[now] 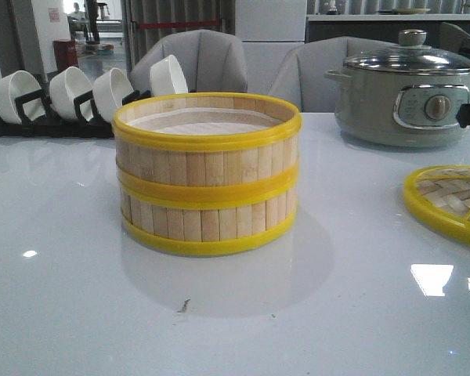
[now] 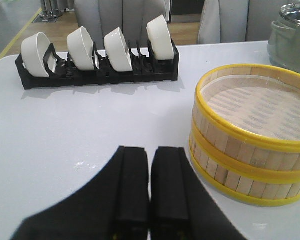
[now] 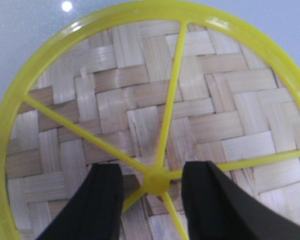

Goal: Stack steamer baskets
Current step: 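Grip the lid hub with the right gripper and lift the lid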

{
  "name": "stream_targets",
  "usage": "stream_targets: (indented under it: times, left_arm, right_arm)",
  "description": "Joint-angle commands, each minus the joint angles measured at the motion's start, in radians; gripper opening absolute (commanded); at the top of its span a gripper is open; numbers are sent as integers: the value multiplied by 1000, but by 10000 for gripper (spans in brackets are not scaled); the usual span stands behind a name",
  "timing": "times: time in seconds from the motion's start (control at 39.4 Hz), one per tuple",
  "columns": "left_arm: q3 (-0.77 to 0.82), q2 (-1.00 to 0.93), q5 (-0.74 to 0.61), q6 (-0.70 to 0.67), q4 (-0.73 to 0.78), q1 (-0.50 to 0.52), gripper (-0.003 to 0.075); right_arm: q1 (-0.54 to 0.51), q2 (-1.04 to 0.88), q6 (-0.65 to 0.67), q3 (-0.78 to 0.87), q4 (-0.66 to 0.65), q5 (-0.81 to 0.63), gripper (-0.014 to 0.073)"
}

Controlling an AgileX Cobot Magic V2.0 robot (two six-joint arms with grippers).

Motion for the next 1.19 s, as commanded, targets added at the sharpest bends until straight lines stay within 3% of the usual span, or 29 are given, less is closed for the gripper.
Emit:
stream_targets:
  times: [0.0, 0.53, 0.61, 0.84, 1.17]
  left_arm:
    - [-30, -2, -91, -8, -13, -6, 106]
    - [-30, -2, -91, -8, -13, -6, 106]
    - [-30, -2, -91, -8, -13, -6, 106]
    - [-30, -2, -91, -8, -13, -6, 106]
    - [-30, -2, -91, -8, -13, -6, 106]
  right_arm:
    - [-6, -47, -6, -35, -4, -32, 392]
    - [-6, -31, -6, -35, -4, -33, 388]
    - [-6, -31, -6, -35, -4, -33, 342]
    - [-6, -31, -6, -35, -4, -14, 44]
    - [13, -92, -6, -48, -3, 7, 56]
